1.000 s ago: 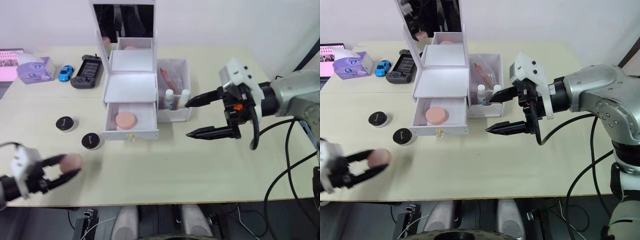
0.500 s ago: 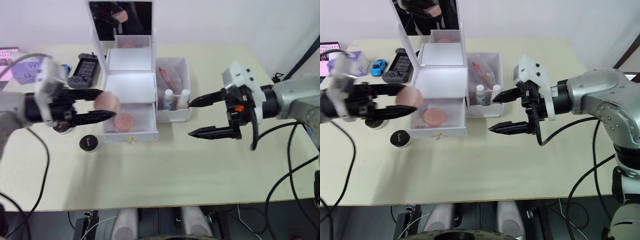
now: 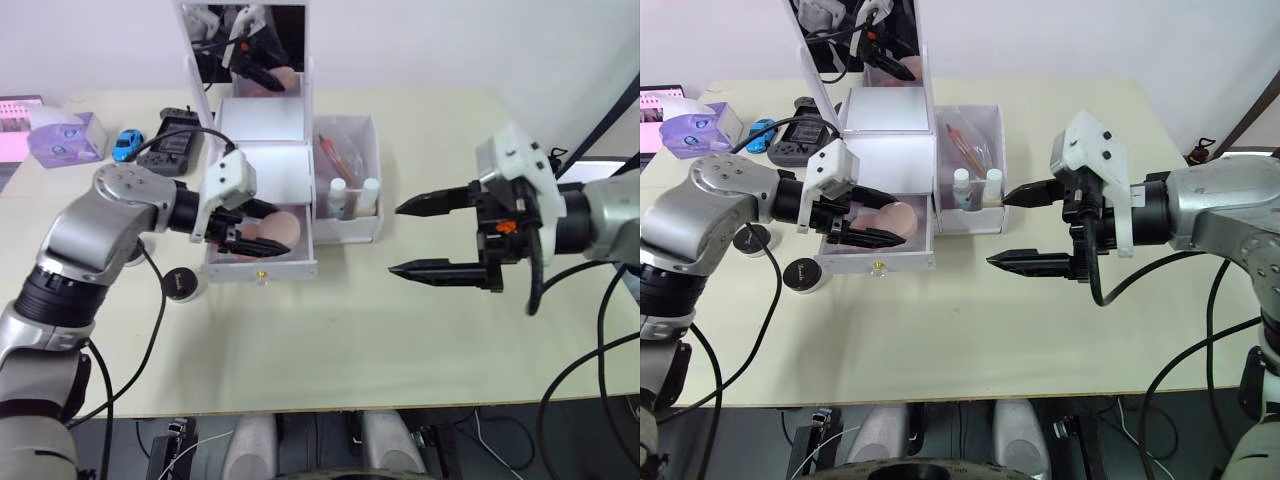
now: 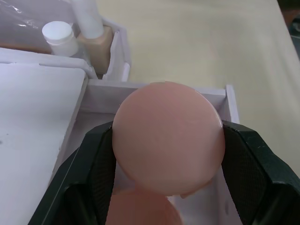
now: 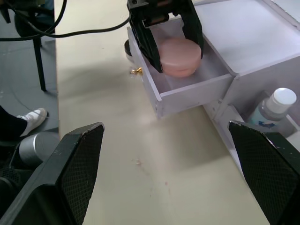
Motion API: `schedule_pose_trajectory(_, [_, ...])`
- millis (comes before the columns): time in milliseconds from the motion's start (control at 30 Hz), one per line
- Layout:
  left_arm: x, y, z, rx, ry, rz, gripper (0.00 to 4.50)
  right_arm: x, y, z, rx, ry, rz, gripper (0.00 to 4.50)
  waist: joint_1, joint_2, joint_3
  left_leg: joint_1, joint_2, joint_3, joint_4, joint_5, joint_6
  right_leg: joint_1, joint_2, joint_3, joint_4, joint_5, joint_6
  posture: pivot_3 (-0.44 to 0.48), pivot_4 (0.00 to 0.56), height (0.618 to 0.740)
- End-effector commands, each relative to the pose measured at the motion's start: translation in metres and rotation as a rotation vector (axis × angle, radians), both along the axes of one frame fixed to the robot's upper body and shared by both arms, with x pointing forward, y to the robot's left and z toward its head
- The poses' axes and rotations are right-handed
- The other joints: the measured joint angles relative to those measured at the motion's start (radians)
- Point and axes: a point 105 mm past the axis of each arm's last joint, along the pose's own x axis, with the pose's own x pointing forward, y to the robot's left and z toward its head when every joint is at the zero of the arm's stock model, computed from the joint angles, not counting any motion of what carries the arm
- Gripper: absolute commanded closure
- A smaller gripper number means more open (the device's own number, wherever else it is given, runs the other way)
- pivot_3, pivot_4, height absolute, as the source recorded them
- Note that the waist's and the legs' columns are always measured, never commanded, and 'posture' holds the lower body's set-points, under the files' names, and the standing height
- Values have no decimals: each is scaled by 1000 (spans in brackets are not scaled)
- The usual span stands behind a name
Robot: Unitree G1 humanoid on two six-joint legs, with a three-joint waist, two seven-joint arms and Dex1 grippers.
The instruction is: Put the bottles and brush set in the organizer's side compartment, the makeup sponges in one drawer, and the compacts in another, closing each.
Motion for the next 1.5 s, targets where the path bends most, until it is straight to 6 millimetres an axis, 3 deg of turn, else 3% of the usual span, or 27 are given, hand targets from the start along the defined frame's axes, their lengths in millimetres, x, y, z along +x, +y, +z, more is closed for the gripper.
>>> schedule_pose_trajectory(33, [6, -4, 6, 16, -46, 2, 1836, -5, -3, 8, 1, -51, -15, 0, 1, 0, 0, 0, 0, 0, 0, 0, 0, 0, 0, 0, 0, 0, 0, 0, 150, 740])
schedule_pose_trajectory(200, [19, -9, 0, 35, -58, 41, 1836, -4, -4, 8, -1, -59, -30, 0, 1, 0, 0, 0, 0, 0, 2, 0, 0, 0, 0, 0, 1, 0, 0, 0, 150, 740])
schedule_pose_trajectory(433, [22, -11, -3, 43, -52, 26, 1836, -4, -7, 7, -10, -66, -48, 0, 1, 0, 0, 1, 0, -1, 4, 0, 0, 0, 0, 0, 6, 0, 0, 0, 150, 740])
schedule_pose_trajectory(500, [21, -13, -1, 31, -52, 21, 805, -3, -8, 7, -9, -68, -49, 0, 1, 0, 0, 1, 0, -1, 6, 0, 0, 0, 0, 0, 8, 0, 0, 0, 150, 740])
schedule_pose_trajectory(567, [21, -12, 1, 26, -52, 22, 66, -3, -7, 7, -11, -69, -49, 0, 1, 0, 0, 1, 0, -1, 9, 0, 0, 0, 0, 0, 9, 0, 0, 0, 150, 740])
schedule_pose_trajectory(833, [11, -2, 18, 2, -47, 10, 66, -3, -6, 6, -13, -65, -36, 0, -1, 0, 0, -1, 0, -2, 14, 0, 0, 2, -1, 0, 10, -1, 1, 0, 150, 740])
schedule_pose_trajectory(933, [6, 9, 36, -46, -63, 35, 66, -2, -4, 7, -8, -64, -26, 0, -2, 0, 0, -1, 0, -2, 12, 0, 1, 1, 0, 0, 10, 0, 0, 0, 150, 740])
schedule_pose_trajectory(1100, [-15, 18, 67, -180, -44, 10, 66, 2, -4, 10, 2, -62, -14, 0, -2, 0, 0, -2, 0, -2, 12, -1, 2, 0, 0, 0, 10, -1, 0, 0, 150, 740])
schedule_pose_trajectory(1167, [-26, 23, 70, -210, -33, -12, 66, 5, -5, 12, 10, -66, -19, 0, -2, 0, 0, -3, 0, -2, 13, -1, 2, 0, 0, 0, 10, -1, 1, 0, 150, 740])
schedule_pose_trajectory(1367, [-75, 34, 47, -184, 34, -92, 66, 12, -8, 16, 34, -67, -7, 0, -6, 0, 0, -1, 0, -2, 12, -1, 2, 0, -1, 0, 10, -1, 0, 0, 150, 740])
schedule_pose_trajectory(1467, [-92, 40, 36, -240, 98, -51, 882, 14, -10, 15, 28, -59, 2, 0, -4, 0, 0, -2, 0, -2, 12, -1, 2, 0, -1, 0, 9, -1, 0, 0, 150, 740])
schedule_pose_trajectory(1500, [-95, 45, 27, -231, 114, -19, 1366, 13, -11, 14, 27, -54, 9, 0, -3, 0, 0, -2, 0, -2, 13, -1, 2, 0, -1, 0, 9, -1, 0, 0, 150, 740])
